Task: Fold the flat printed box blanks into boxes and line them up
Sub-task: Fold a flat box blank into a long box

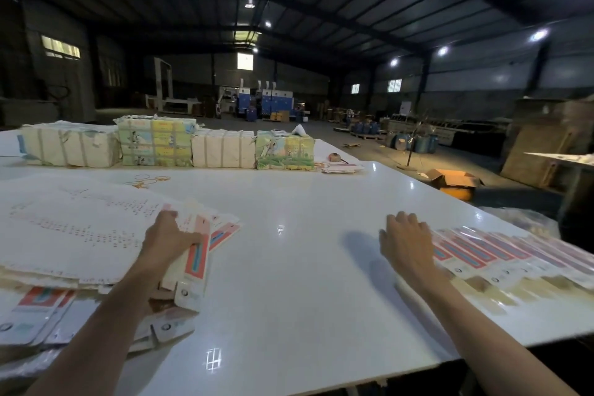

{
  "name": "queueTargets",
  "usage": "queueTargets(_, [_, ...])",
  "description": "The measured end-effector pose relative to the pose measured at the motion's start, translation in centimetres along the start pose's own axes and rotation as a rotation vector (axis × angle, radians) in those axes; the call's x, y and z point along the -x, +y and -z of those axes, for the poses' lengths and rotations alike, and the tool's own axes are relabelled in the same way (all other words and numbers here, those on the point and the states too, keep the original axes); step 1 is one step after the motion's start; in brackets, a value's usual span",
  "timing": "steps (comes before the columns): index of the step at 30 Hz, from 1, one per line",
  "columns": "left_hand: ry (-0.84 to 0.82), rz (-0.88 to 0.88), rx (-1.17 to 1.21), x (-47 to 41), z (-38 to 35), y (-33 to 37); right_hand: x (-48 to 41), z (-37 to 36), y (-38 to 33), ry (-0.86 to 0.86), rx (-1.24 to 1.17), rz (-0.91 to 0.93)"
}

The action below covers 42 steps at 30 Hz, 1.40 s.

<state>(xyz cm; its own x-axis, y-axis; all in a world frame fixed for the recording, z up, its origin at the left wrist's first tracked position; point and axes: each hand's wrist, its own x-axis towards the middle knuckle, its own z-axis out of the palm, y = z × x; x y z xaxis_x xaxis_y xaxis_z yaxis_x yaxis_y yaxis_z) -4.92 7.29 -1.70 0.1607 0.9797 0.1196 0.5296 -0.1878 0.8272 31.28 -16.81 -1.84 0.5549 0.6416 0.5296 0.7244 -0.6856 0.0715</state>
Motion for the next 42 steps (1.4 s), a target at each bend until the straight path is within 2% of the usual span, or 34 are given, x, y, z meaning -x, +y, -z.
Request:
queueTargets(4, [-0.191, 0.022, 0.415, 0.1, -1.3, 0.5, -0.7, 1.1, -8.5, 0.017, -0.244, 0.188])
queueTargets(6, [-0.279, 0.063, 0.525, 0.4, -2.2, 0.3, -0.5, 1.1, -12.8, 0.001, -0.388, 0.262])
queueTargets(9, [-0.336, 0.058, 0.599, 1.1, -3.7, 0.2, -0.4, 0.9, -17.7, -0.087, -0.757, 0.235])
queueTargets(13, [-0.392, -0.034, 0.614, 2.5, -4.8, 0.1, 0.9, 0.1, -21.1, -0.383, -1.396, 0.053])
queueTargets(15, [-0.356, -0.072, 0.568, 2.7, -5.4, 0.5, 1.4, -0.8, -21.5, -0.427, -1.545, 0.020])
queueTargets(18, [-0.250, -0.093, 0.487, 2.7, -6.3, 1.5, 1.0, -1.2, -21.2, -0.391, -1.689, 0.038])
queueTargets(24, [-0.251, -0.112, 0.462, 3.2, -7.1, 1.8, 1.2, -0.6, -20.4, -0.380, -1.881, -0.009])
queueTargets(28, [-0.250, -0.148, 0.311, 3.4, -7.2, 1.9, 1.1, 0.0, -20.2, -0.349, -1.677, 0.083])
queueTargets(32, [-0.353, -0.202, 0.343, 3.6, -7.7, 2.0, 1.2, 0.1, -20.2, -0.279, -1.479, 0.184])
queueTargets(35, [-0.421, -0.191, 0.466, 3.4, -7.5, 2.2, 1.0, -0.2, -19.9, -0.238, -1.364, 0.235])
queueTargets(38, [-0.599, -0.114, 0.637, 3.3, -6.4, 1.6, 0.7, -0.2, -19.6, -0.292, -1.432, 0.240])
queueTargets(42, [-0.704, -0.014, 0.809, 3.8, -6.1, 1.5, 0.3, -0.5, -19.6, -0.378, -1.537, 0.207])
